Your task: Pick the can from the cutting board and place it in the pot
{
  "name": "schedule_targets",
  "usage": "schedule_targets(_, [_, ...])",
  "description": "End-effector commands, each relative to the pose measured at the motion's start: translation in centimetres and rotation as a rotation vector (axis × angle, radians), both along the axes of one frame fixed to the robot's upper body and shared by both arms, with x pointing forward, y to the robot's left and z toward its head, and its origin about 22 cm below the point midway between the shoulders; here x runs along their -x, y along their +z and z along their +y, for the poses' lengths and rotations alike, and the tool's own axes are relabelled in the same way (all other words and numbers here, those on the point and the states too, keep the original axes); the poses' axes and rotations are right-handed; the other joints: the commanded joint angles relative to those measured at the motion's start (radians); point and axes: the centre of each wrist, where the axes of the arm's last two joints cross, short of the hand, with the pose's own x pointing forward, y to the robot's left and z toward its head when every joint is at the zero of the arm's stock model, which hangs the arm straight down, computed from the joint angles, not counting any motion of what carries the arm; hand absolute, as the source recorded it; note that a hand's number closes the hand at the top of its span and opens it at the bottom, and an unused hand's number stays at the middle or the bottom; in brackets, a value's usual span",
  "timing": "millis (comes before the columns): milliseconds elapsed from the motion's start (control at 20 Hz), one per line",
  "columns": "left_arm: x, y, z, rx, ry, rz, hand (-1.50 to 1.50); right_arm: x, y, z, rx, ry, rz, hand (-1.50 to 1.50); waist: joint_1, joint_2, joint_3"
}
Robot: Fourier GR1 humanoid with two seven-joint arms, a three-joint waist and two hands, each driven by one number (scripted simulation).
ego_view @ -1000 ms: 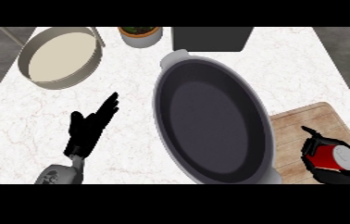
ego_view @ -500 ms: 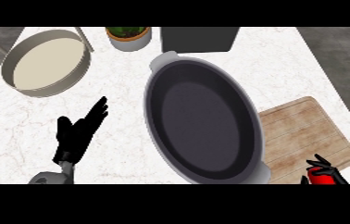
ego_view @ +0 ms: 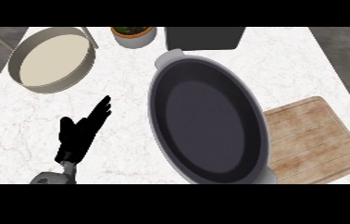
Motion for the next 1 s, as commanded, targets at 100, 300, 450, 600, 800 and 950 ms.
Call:
schedule_targets(100, [-0.9, 0.4, -0.8, 0.012, -0.042, -0.016, 0.0, 2.6, 6.0, 4.5, 0.184, -0.083, -0.017, 1.5, 0.02, 0.012, 0.009])
schedule_targets(300, [-1.3, 0.7, -1.6, 0.002, -0.029, -0.003, 0.0, 3.3, 10.2, 7.3, 0.27, -0.113, -0.028, 1.5, 0.026, 0.015, 0.009])
schedule_targets(450, [-1.4, 0.6, -1.9, -0.007, -0.056, -0.018, 0.0, 2.4, 13.3, 8.6, 0.285, -0.143, -0.005, 1.5, 0.045, 0.02, 0.009])
schedule_targets(600, [-1.1, 1.1, -1.7, -0.002, -0.063, -0.019, 0.0, 1.8, 15.7, 9.1, 0.335, -0.162, 0.022, 1.5, 0.066, 0.024, 0.009])
schedule_targets(800, [-1.9, 1.6, -2.2, 0.014, -0.083, -0.026, 0.0, 0.7, 18.8, 9.5, 0.357, -0.166, 0.055, 1.5, 0.079, 0.032, 0.008])
schedule_targets(950, [-1.3, 1.1, -2.2, 0.008, -0.089, -0.039, 0.0, 0.2, 18.5, 10.1, 0.38, -0.144, 0.119, 1.5, 0.091, 0.033, 0.007])
